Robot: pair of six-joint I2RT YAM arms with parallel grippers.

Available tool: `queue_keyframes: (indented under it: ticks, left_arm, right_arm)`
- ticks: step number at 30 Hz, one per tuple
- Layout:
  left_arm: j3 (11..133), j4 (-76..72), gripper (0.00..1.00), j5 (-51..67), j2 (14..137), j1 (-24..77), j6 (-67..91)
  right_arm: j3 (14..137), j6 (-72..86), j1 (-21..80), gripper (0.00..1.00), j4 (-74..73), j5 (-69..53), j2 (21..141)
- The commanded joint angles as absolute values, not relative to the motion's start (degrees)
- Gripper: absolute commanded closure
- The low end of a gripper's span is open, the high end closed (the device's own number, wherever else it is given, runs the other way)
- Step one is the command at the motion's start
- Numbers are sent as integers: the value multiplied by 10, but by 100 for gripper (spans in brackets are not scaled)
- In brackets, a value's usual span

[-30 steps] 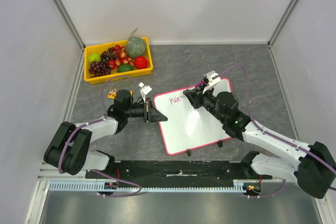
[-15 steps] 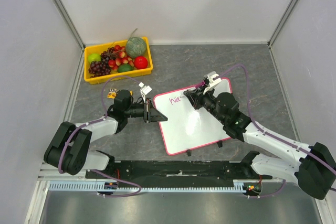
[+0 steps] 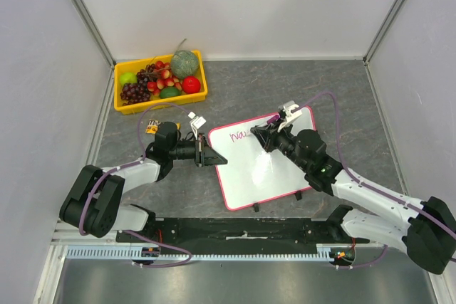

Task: Write a sentence on the whiteboard

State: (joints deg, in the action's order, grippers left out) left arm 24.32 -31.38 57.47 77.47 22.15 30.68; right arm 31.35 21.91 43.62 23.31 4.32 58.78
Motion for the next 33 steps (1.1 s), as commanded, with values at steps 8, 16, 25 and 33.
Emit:
queue_keyframes:
  ticks: [8, 16, 25, 33]
  left_arm:
    - [225, -295, 98, 543, 774, 228, 191]
    - [223, -294, 98, 543, 774, 229, 191]
    - [224, -295, 98, 542, 774, 229, 191]
    - [223, -294, 98, 542, 773, 229, 191]
  right_arm:
    - [316, 212, 433, 100, 232, 70, 598]
    - [343, 203, 433, 100, 243, 90, 610]
    - [359, 190, 433, 100, 235, 113, 613]
    - [359, 185, 433, 100, 217, 108, 613]
